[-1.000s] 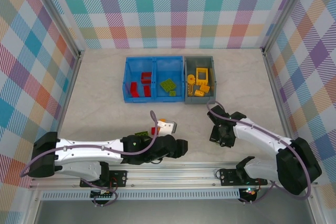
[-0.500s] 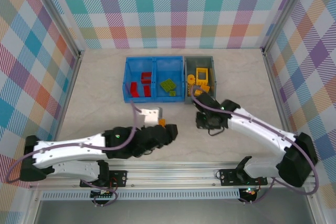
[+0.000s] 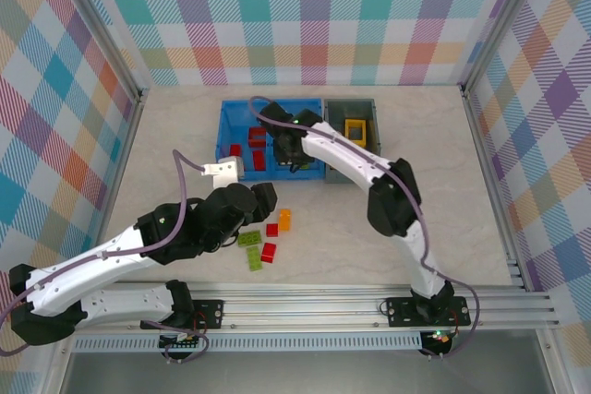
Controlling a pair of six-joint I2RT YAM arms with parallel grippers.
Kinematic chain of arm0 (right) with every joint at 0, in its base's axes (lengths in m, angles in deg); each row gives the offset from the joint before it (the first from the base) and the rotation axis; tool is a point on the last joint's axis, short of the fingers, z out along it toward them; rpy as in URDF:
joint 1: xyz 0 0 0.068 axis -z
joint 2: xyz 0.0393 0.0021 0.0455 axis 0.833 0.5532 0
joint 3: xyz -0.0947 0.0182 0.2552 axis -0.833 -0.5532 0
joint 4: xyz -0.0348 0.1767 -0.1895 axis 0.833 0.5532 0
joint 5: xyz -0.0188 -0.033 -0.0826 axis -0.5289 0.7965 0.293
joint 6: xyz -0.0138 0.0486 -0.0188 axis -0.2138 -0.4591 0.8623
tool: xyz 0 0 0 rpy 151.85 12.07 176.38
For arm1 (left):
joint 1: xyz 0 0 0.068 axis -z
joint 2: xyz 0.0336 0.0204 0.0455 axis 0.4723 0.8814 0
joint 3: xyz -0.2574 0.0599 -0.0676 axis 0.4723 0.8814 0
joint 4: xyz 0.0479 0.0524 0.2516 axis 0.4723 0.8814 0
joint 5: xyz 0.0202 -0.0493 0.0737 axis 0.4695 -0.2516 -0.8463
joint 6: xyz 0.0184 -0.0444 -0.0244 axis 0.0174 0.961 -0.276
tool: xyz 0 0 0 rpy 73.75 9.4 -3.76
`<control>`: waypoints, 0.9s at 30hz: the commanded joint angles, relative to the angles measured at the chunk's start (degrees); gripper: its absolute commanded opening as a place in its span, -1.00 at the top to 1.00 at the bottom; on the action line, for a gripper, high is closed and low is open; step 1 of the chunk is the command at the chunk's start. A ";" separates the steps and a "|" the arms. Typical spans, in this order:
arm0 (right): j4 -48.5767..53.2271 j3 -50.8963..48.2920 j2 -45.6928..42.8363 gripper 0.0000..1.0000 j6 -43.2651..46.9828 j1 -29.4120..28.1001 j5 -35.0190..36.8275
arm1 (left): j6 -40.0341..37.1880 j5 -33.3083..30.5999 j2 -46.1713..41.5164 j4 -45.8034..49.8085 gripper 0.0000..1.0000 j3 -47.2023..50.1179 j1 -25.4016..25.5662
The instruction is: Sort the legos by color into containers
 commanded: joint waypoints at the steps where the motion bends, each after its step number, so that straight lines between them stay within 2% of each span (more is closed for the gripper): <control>1: 11.09 8.82 4.96 0.59 -0.36 1.46 6.22 | -1.01 0.65 0.15 1.12 -0.28 -0.82 -0.80; 5: 13.42 12.94 9.29 0.56 -0.15 2.05 9.75 | -0.92 0.97 -0.32 0.49 -0.28 -0.07 -0.80; 9: 12.49 13.69 11.12 0.51 0.95 2.97 10.25 | -0.92 1.26 -0.57 0.18 -0.28 0.28 -0.79; 11: 12.70 15.41 12.35 0.36 1.89 3.10 10.49 | -1.04 1.70 -0.59 -0.02 -0.28 0.44 -0.79; 13: 13.38 17.55 13.39 0.13 2.67 3.09 10.63 | -1.09 1.96 -0.62 -0.28 -0.28 0.79 -0.79; 16: 12.92 18.62 12.88 0.00 3.52 2.61 10.31 | -0.87 2.19 -1.19 -0.74 -0.28 1.51 -0.79; 22: 11.03 19.20 8.07 -0.01 4.91 0.42 9.52 | -0.37 2.12 -1.65 -0.52 -0.27 2.13 -0.78; 27: 9.97 17.79 0.68 0.00 3.84 -1.09 8.29 | 1.14 0.92 -2.71 2.24 -0.27 2.74 -0.83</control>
